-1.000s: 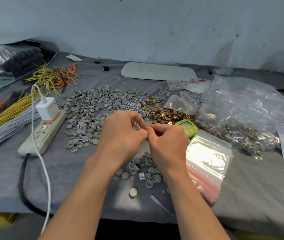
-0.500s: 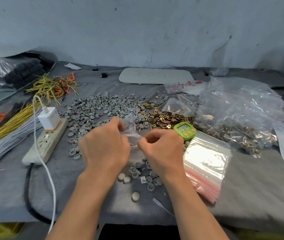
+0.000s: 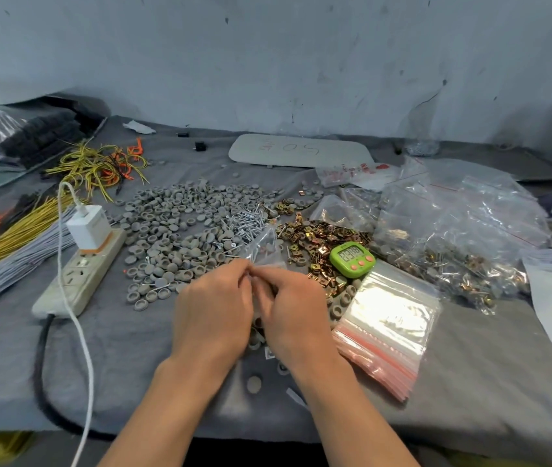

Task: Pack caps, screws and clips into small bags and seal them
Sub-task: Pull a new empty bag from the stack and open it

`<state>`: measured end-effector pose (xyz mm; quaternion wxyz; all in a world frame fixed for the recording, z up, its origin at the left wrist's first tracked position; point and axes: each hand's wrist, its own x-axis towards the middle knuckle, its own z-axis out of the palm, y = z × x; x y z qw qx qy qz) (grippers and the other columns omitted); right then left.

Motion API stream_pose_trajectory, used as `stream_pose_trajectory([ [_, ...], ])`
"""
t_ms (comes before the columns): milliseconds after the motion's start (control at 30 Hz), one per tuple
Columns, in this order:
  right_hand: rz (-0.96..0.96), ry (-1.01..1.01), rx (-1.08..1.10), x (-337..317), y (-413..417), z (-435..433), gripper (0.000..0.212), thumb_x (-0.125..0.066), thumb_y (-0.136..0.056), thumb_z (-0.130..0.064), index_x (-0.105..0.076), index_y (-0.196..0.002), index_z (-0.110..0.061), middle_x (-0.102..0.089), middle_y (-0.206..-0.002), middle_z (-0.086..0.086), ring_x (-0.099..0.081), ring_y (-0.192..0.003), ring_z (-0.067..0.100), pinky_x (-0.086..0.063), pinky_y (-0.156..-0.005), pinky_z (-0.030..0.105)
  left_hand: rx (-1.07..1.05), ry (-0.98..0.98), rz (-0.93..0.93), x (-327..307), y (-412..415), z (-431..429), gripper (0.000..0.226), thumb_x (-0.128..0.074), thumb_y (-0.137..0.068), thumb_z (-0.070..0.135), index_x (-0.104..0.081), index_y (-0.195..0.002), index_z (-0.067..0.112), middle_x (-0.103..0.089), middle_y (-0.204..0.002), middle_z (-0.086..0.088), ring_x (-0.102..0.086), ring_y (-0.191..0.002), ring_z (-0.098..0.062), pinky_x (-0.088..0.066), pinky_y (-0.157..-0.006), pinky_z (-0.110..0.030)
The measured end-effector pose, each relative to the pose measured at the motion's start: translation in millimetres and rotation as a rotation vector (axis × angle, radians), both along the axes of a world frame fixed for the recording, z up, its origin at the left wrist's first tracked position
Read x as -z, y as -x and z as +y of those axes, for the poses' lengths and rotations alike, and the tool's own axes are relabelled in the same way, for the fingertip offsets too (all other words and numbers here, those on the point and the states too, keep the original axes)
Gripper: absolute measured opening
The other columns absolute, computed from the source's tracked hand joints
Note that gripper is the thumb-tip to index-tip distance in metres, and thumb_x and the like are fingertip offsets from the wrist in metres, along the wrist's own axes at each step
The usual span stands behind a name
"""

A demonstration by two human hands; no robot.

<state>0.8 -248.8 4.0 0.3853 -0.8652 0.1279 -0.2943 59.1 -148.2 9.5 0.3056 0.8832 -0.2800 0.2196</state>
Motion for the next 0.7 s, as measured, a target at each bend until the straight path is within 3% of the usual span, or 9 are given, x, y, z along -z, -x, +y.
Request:
stream_pose_trajectory([
  [67, 0.165, 0.082, 0.029, 0, -4, -3, 0.031, -0.054, -0.102, -0.021, -0.074, -0.122, -0.033, -0.079, -0.107, 0.000, -0.070, -0.097, 0.026, -0.055, -0.086, 0.041, 0.038, 0.120, -0.011, 3, -2, 2, 0.024, -0.069, -0.092, 0.008, -0.076, -0.110, 0.022, -0.077, -0.099, 0.003, -0.069, -0.087, -0.019, -0.047, -0.079, -0.023],
  [133, 0.269, 0.129, 0.070, -2, -6, -6, 0.034, -0.051, -0.101, -0.022, -0.069, -0.127, -0.036, -0.078, -0.105, 0.004, -0.068, -0.095, 0.032, -0.055, -0.082, 0.042, 0.102, 0.184, -0.041, 6, -3, 3, 0.034, -0.070, -0.088, 0.001, -0.075, -0.115, 0.020, -0.076, -0.103, 0.004, -0.063, -0.094, -0.010, -0.037, -0.085, -0.011],
  [300, 0.258, 0.149, 0.232, -5, -3, -10, 0.034, -0.052, -0.095, -0.019, -0.075, -0.113, -0.037, -0.077, -0.089, 0.000, -0.066, -0.082, 0.027, -0.049, -0.071, 0.036, 0.144, 0.177, -0.234, 17, 1, 0, 0.040, -0.066, -0.081, 0.006, -0.073, -0.118, 0.022, -0.065, -0.082, 0.006, -0.050, -0.078, -0.011, -0.039, -0.076, -0.024],
  [400, 0.070, -0.163, 0.073, -6, -6, -16, 0.022, -0.061, -0.091, -0.014, -0.080, -0.089, -0.025, -0.073, -0.071, -0.003, -0.063, -0.065, 0.015, -0.051, -0.064, 0.033, 0.162, 0.211, -0.213, 18, 3, -6, 0.045, -0.061, -0.082, 0.011, -0.069, -0.123, 0.026, -0.061, -0.083, 0.012, -0.050, -0.078, -0.008, -0.041, -0.078, -0.023],
  [467, -0.028, -0.387, -0.077, -8, -8, -18, 0.022, -0.063, -0.090, -0.005, -0.079, -0.077, -0.012, -0.071, -0.064, 0.000, -0.063, -0.059, 0.023, -0.054, -0.061, 0.039, 0.225, 0.226, -0.147, 18, 3, -6, 0.051, -0.055, -0.085, 0.019, -0.061, -0.133, 0.036, -0.053, -0.088, 0.023, -0.047, -0.079, -0.001, -0.040, -0.080, -0.016],
  [567, -0.111, -0.717, -0.179, -7, -11, -22, 0.019, -0.061, -0.094, -0.002, -0.078, -0.086, -0.002, -0.062, -0.059, -0.002, -0.049, -0.057, 0.020, -0.047, -0.065, 0.038, 0.271, 0.213, -0.156, 18, 3, -4, 0.059, -0.054, -0.086, 0.022, -0.053, -0.142, 0.042, -0.041, -0.084, 0.028, -0.042, -0.078, 0.003, -0.035, -0.082, -0.008],
  [633, -0.138, -0.975, -0.222, -8, -13, -21, 0.019, -0.062, -0.096, -0.001, -0.080, -0.096, -0.007, -0.071, -0.074, 0.001, -0.055, -0.068, 0.022, -0.049, -0.069, 0.036, 0.285, 0.200, -0.205, 16, 3, -4, 0.058, -0.054, -0.089, 0.021, -0.052, -0.144, 0.040, -0.033, -0.084, 0.025, -0.040, -0.077, 0.001, -0.035, -0.082, -0.009],
  [700, -0.167, -1.269, -0.332, -10, -14, -19, 0.024, -0.065, -0.094, 0.004, -0.080, -0.107, -0.011, -0.080, -0.104, 0.006, -0.070, -0.078, 0.012, -0.056, -0.065, 0.022, 0.285, 0.196, -0.253, 16, 4, -6, 0.055, -0.056, -0.090, 0.020, -0.054, -0.142, 0.035, -0.030, -0.088, 0.026, -0.042, -0.076, -0.003, -0.037, -0.079, -0.015],
])
